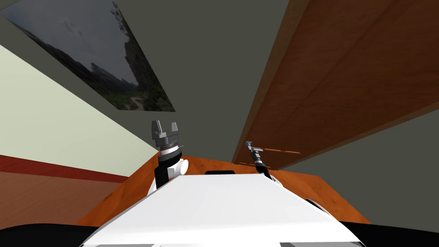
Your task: Pull the door open
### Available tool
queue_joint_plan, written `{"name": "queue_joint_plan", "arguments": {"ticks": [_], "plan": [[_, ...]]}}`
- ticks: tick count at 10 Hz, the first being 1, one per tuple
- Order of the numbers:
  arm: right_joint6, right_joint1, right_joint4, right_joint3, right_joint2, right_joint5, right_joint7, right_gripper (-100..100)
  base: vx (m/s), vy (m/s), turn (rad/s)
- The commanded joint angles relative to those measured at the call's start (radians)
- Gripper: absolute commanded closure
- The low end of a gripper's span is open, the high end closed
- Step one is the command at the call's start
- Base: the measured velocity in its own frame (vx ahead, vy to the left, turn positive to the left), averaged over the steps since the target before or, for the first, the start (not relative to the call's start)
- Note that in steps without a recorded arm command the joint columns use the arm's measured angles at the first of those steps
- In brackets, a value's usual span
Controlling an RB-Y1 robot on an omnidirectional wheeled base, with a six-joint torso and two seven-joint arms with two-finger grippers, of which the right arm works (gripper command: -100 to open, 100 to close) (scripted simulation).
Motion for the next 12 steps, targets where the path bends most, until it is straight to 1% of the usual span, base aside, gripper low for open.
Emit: {"name": "queue_joint_plan", "arguments": {"ticks": [1, 2, 3, 8, 10, 11, 12], "plan": [[-0.001, 0.000, -0.001, 0.000, 0.000, 0.000, -0.001, 100, 0.000, 0.000, 0.000], [-0.016, 0.012, -0.001, 0.013, -0.013, 0.002, -0.015, 100, -0.101, -0.036, 0.117], [-0.020, 0.015, -0.001, 0.017, -0.017, 0.003, -0.019, 100, -0.157, -0.058, 0.135], [-0.080, 0.059, -0.005, 0.067, -0.066, 0.011, -0.074, 100, -0.197, -0.058, 0.136], [-0.100, 0.074, -0.006, 0.084, -0.082, 0.013, -0.093, 100, -0.182, -0.053, 0.124], [-0.086, 0.072, -0.014, 0.081, -0.074, 0.014, -0.084, 100, -0.083, -0.010, 0.025], [-0.113, 0.089, -0.008, 0.095, -0.085, 0.015, -0.097, 100, -0.135, -0.048, 0.141]]}}
